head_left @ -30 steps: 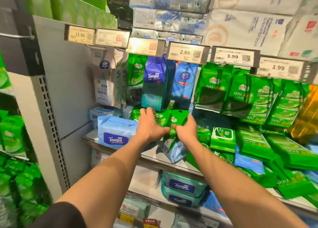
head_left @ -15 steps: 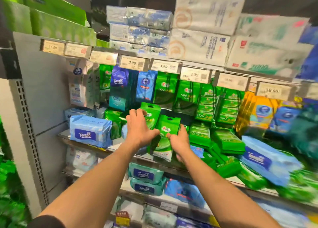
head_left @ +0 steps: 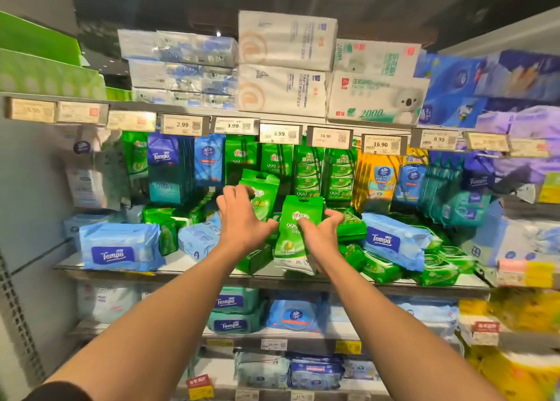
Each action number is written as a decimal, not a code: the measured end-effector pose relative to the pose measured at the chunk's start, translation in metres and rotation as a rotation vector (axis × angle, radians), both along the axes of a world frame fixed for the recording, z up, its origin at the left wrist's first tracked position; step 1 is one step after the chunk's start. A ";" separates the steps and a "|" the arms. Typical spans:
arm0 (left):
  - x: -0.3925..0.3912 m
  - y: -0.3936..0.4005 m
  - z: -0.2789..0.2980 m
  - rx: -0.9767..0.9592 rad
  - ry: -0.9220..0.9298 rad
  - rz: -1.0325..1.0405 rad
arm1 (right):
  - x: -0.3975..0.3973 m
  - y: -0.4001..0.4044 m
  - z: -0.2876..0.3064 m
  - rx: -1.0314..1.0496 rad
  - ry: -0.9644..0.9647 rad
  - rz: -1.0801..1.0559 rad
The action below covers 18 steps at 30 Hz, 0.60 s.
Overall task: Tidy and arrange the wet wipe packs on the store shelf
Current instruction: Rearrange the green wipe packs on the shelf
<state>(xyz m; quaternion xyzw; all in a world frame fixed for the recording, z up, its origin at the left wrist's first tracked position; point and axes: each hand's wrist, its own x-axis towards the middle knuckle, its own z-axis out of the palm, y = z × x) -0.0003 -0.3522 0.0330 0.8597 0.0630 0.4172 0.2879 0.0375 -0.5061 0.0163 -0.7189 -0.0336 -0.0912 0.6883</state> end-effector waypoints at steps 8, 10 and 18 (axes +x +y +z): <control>0.002 0.020 0.023 0.015 -0.059 0.033 | 0.010 0.011 0.034 0.077 -0.059 0.030; 0.007 0.022 0.028 0.001 -0.082 0.042 | 0.019 0.012 0.040 0.087 -0.086 0.036; 0.039 0.025 0.044 -0.048 -0.240 0.103 | 0.064 0.016 0.053 0.025 -0.158 0.066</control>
